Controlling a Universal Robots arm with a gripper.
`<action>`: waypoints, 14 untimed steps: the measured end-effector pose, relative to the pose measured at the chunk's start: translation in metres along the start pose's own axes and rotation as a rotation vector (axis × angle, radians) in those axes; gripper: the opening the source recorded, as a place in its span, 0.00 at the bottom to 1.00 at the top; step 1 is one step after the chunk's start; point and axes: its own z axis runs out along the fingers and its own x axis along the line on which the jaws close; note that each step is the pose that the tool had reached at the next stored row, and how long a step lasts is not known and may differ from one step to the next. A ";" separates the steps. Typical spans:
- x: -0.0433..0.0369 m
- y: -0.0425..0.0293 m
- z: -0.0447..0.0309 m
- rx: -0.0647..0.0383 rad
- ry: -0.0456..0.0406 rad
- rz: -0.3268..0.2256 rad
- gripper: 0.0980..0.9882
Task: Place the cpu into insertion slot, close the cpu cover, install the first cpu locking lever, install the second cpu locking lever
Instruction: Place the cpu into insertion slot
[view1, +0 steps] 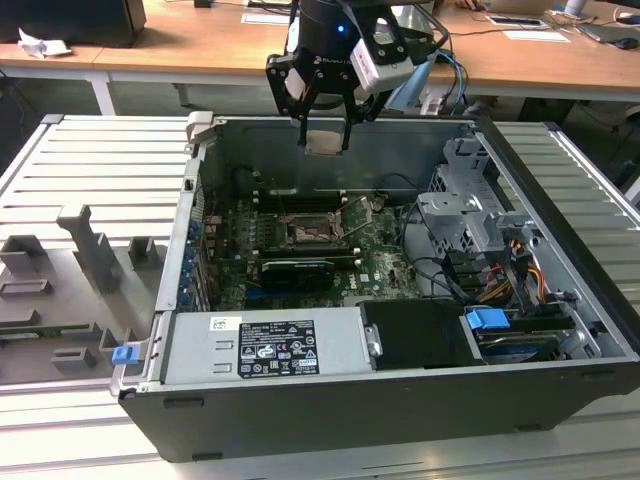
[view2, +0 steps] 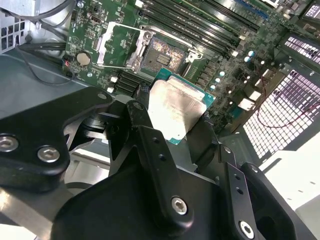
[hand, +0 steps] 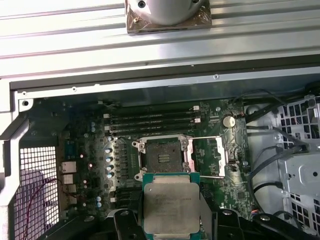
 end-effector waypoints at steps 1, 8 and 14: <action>0.0000 0.0000 0.0000 0.000 0.0000 0.001 0.50; 0.0000 0.0000 0.0000 0.000 -0.0007 0.008 0.50; 0.0000 0.0000 0.0000 -0.001 -0.0023 0.026 0.50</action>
